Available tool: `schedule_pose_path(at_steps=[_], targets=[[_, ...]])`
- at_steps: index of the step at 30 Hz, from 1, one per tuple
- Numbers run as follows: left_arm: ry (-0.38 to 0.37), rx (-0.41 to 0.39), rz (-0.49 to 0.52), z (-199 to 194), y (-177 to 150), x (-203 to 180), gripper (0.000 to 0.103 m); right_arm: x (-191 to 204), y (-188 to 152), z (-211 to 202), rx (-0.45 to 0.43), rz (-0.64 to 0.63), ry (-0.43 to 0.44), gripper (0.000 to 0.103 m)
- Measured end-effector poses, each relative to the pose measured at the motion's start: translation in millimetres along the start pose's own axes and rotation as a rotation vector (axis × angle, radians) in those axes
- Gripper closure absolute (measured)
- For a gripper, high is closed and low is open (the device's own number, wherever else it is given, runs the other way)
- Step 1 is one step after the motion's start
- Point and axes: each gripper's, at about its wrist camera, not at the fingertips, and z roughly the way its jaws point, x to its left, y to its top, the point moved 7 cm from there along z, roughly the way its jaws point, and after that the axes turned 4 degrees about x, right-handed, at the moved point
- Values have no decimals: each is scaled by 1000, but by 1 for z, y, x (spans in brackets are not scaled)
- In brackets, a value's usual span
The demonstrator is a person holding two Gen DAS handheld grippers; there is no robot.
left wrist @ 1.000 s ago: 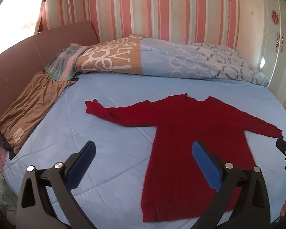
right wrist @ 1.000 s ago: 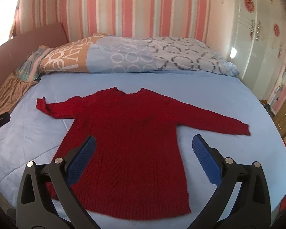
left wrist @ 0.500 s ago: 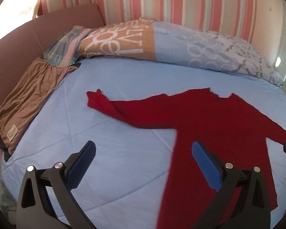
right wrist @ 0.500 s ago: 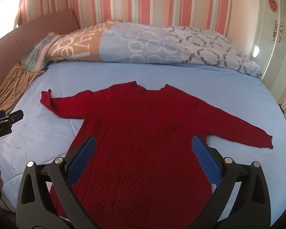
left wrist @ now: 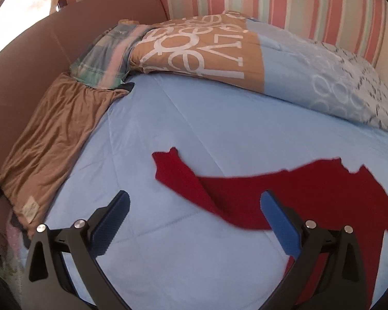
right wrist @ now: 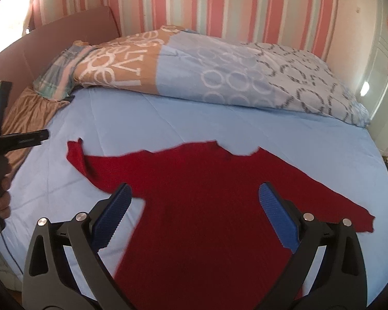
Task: Fold small clothes
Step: 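Move the left tool down to the sweater sleeve cuff, then grasp the sleeve cuff with the left tool and fold it across the body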
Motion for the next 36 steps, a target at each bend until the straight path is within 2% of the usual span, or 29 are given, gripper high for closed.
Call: schedule_pose_path(at_steps=[6,12,15,19,24,29,30,32,33,36], targets=[[-21,49,-19,65,1,10,2,28,-3,43,32,12,60,9],[-29,98,-19,135,-8,14,2,43,-11,104,64,-33,62,9],[-16,112,-15,162,-5,18,2,37,-15,141,91,-17,38,9],[-8,124,-16,193,-2,22,2,13,-19,178,114,5,-63,9],[-4,145,-76,221,2,34,2,-9,-21,204,125,40,-82,9],[-24,155,-140,235,7,44,3,-10,-32,214,140,31,-74,9],[-26,161,-151,238,7,45,10,-11,-35,215,144,29,-72,9],[-26,191,-163,244,5,46,30,-12,-39,214,151,27,-69,9],[-9,200,-162,247,4,47,47,-13,-41,213,154,29,-71,9],[18,203,-145,247,4,46,59,-16,-44,212,166,38,-70,9]])
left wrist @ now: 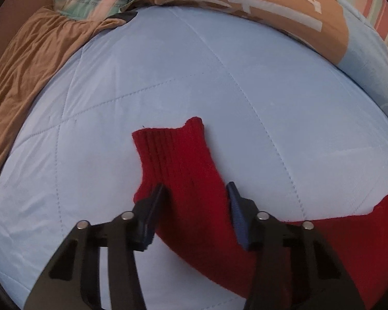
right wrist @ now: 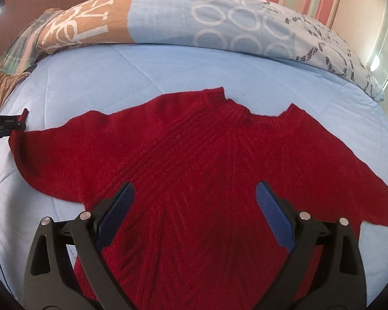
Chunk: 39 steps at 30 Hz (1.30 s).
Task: Fold small clothes
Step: 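Grasp the sleeve cuff with the left tool and fold it across the body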
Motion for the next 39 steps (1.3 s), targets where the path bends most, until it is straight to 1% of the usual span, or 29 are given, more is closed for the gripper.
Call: schedule_pose_path(at_steps=[1,4,6,9,12,14,16,20,21,22,24,27,31,32,33,34,36,37,39], targets=[[8,-8,7,-2,0,-1,68,-1,-1,-1,4,3,1,9],[14,-46,30,-13,0,-6,85,-3,-2,-3,8,4,0,9],[-14,-63,34,-20,-1,-8,87,-4,-3,-5,7,0,-2,9],[-38,-93,42,-31,0,-10,89,-4,-3,-8,4,1,-3,9],[-115,-133,61,-49,0,-19,89,-4,-3,-10,2,10,4,9],[-158,-155,90,-65,-4,-32,89,-5,-3,-13,1,8,6,9],[-213,-164,130,-83,-12,-56,89,-6,-2,-18,-5,9,4,9],[-332,-149,224,-110,-40,-115,89,-22,-5,-27,-6,25,-4,9],[-383,-136,257,-119,-53,-139,89,-29,-8,-30,-3,32,-9,9],[-414,-127,272,-123,-60,-152,89,-35,-10,-32,-2,38,-15,9],[-507,-86,310,-130,-82,-193,89,-52,-14,-38,-3,55,-30,9],[-582,-23,358,-132,-112,-249,89,-80,-21,-47,-12,91,-45,9],[-690,38,383,-136,-142,-312,89,-124,-36,-54,-12,147,-65,9],[-697,55,388,-134,-149,-322,88,-133,-39,-55,-11,159,-68,9],[-676,84,388,-127,-158,-333,84,-147,-45,-55,-9,175,-69,9],[-644,97,389,-120,-163,-338,84,-153,-48,-53,-6,184,-65,9],[-567,103,407,-108,-166,-339,81,-166,-56,-44,26,205,-58,9],[-543,97,419,-108,-169,-335,80,-169,-59,-42,35,212,-44,9],[-526,87,426,-116,-175,-325,76,-170,-61,-40,37,209,-26,9]])
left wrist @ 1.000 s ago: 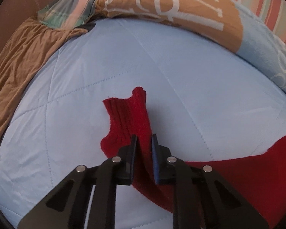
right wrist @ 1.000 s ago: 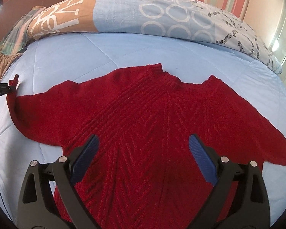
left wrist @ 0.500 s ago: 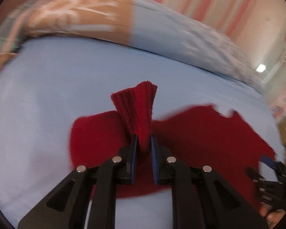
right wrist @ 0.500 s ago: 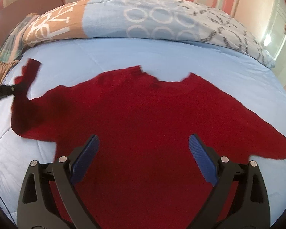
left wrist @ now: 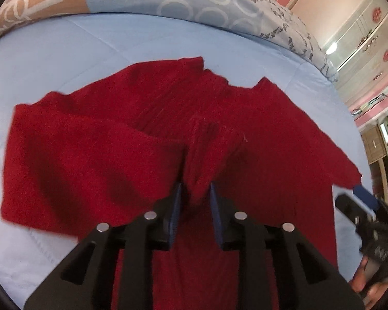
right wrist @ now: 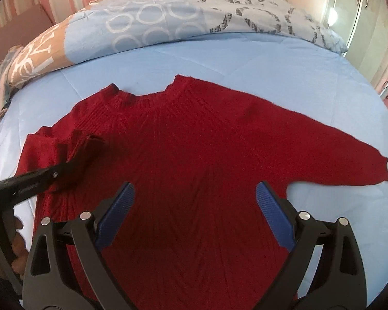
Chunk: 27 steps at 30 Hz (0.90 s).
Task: Fold small clothes
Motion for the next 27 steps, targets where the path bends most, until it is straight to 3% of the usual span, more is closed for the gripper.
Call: schedule_pose_path(at_steps=[2,4,11,14,17,19,26,27], targets=[[32,-15,10,-14,-7,1,70,5,0,4,9,-12,20,9],[81,-39,29,-26,-15,4,48,17,1,11,30,-23,52,9],[190,-97,22,-39,-28,30,48,56,8,23,37,-116,105,10],[242,-106,14,-39,-23,50,48,74,13,32,29,-136,177,12],[238,-107,-9,-43,-26,65,48,95,11,48,45,-161,241,32],[240,-114,-21,-47,-29,74,48,107,5,63,93,-183,268,55],[254,-123,-23,-54,-35,81,48,108,3,73,145,-116,325,61],[255,-123,-23,-54,-35,82,48,108,3,71,144,-115,333,68]])
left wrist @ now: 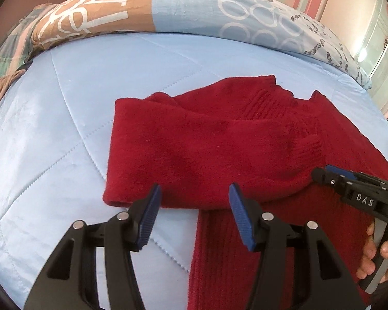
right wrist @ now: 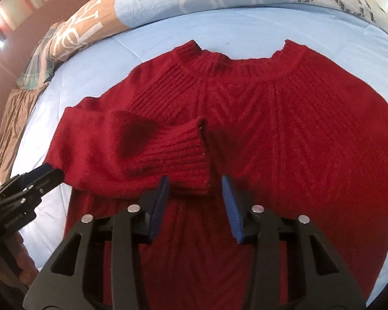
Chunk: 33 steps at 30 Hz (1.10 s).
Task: Fold small clothes
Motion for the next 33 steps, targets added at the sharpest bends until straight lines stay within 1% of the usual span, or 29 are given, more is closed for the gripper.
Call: schedule_pose_path(at_steps=[1,3,5,6,7,8,10,14,15,17,19,21,25,28,29,30,33], targets=[[7,-3,1,0,0,1,48,3,0,-1,4,-6,12,73],[12,-5,-1,0,1,1,48,5,1,-2,1,-28,-7,74],[10,-3,-8,1,2,2,48,5,0,-2,0,-38,-24,80],[9,-4,-11,1,1,2,48,3,0,-3,-6,-35,-31,83],[11,-4,-13,1,1,2,48,2,0,-4,-13,-33,-41,90],[13,-4,-16,1,2,2,48,-1,0,-7,-28,-31,-53,93],[13,-2,-30,1,5,2,48,-4,2,-14,-57,-25,-55,97],[13,-23,-33,-6,18,-4,48,-19,12,-46,-153,-52,-147,98],[12,-28,-26,-7,23,-8,48,-28,17,-59,-183,-55,-184,98],[19,-34,-15,-4,29,-14,48,-48,23,-79,-215,-59,-241,98],[18,-35,3,2,36,-24,48,-66,27,-88,-221,-64,-282,98],[35,-39,20,9,41,-33,48,-88,26,-91,-216,-62,-324,98],[51,-32,49,29,46,-48,48,-124,8,-73,-163,-41,-362,99],[62,-18,62,40,45,-53,48,-136,-5,-63,-149,-38,-360,100],[72,-11,68,44,44,-53,48,-138,-8,-60,-146,-40,-366,102],[80,-9,71,45,43,-53,48,-142,-9,-59,-151,-37,-376,102],[94,-11,72,46,42,-51,48,-152,-5,-64,-177,10,-345,102]])
